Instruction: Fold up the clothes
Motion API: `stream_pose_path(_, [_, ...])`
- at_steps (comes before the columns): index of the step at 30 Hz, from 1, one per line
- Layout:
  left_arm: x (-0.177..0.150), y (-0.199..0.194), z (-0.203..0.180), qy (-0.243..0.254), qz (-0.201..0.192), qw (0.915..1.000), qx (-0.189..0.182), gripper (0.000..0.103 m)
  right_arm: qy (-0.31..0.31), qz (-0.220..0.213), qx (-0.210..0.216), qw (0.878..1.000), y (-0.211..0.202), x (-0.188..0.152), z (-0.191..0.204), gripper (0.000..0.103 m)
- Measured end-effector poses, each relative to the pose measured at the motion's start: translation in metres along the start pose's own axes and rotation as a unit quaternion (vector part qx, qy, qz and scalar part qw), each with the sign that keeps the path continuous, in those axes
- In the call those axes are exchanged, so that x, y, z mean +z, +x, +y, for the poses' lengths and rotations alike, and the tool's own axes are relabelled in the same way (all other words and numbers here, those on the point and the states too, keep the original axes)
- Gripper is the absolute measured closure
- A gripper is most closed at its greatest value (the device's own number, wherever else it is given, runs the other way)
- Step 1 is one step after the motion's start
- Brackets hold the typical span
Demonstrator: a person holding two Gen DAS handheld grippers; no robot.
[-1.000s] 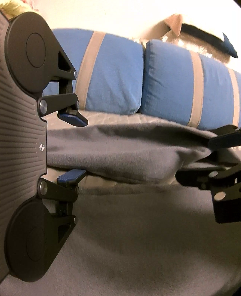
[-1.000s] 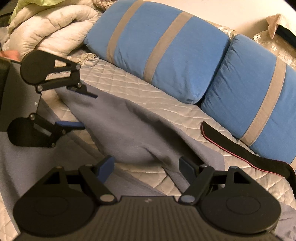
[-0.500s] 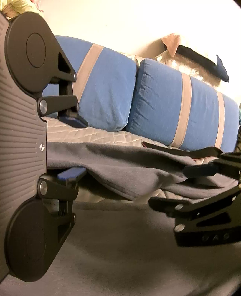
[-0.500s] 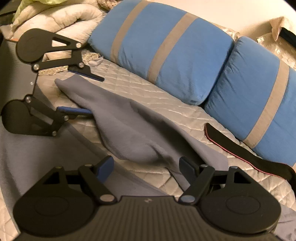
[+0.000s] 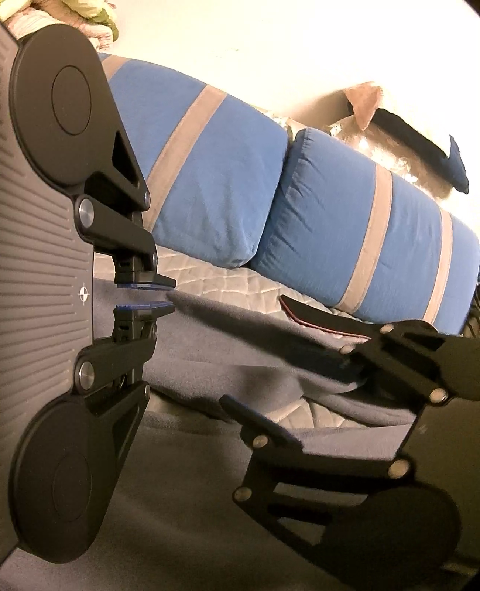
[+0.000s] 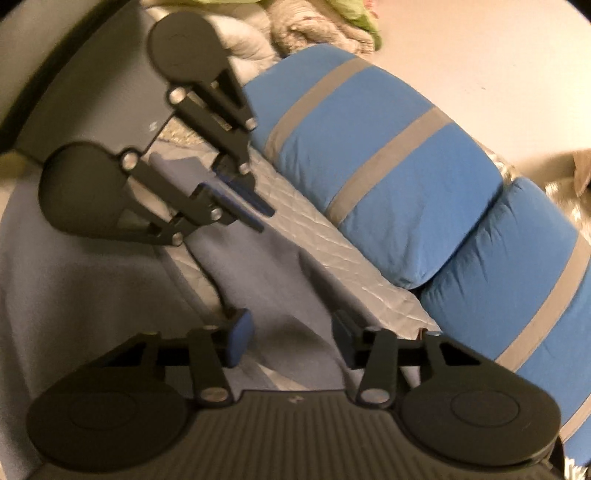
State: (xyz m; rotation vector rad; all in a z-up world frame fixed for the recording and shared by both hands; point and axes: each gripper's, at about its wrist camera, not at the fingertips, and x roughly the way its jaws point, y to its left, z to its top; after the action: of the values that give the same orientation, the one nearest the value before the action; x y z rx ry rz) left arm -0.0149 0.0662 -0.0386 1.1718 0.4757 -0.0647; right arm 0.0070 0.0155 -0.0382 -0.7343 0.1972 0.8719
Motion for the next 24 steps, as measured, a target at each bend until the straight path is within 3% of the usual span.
stream_pose_path(2, [-0.001,-0.002,0.003,-0.016,-0.001,0.9998,-0.015,0.094,-0.02,0.0,0.001,1.0,0.0,-0.001,0.006,0.047])
stream_pose_path(5, [0.0,-0.006,0.009,-0.042,-0.009,0.9967,-0.069,0.09,-0.055,0.002,0.002,0.998,-0.001,-0.002,0.014,0.048])
stream_pose_path(7, [0.002,-0.01,0.007,-0.04,-0.018,0.9953,-0.087,0.063,-0.066,0.005,0.002,0.998,-0.001,-0.002,0.017,0.047])
stream_pose_path(15, [0.008,0.003,-0.011,0.007,-0.015,0.9951,-0.098,0.061,-0.049,0.018,0.002,0.999,0.0,0.0,0.006,0.046])
stream_pose_path(17, [0.006,0.008,-0.012,0.008,-0.005,0.9945,-0.105,0.081,-0.045,0.017,0.003,0.999,0.0,0.0,0.004,0.046])
stream_pose_path(18, [0.004,0.01,-0.012,0.006,0.0,0.994,-0.109,0.096,-0.044,0.016,0.003,0.999,-0.001,0.0,0.004,0.046])
stream_pose_path(24, [-0.001,0.008,0.016,-0.067,-0.003,0.9918,-0.109,0.098,-0.075,0.004,-0.005,0.997,-0.001,-0.002,0.014,0.047])
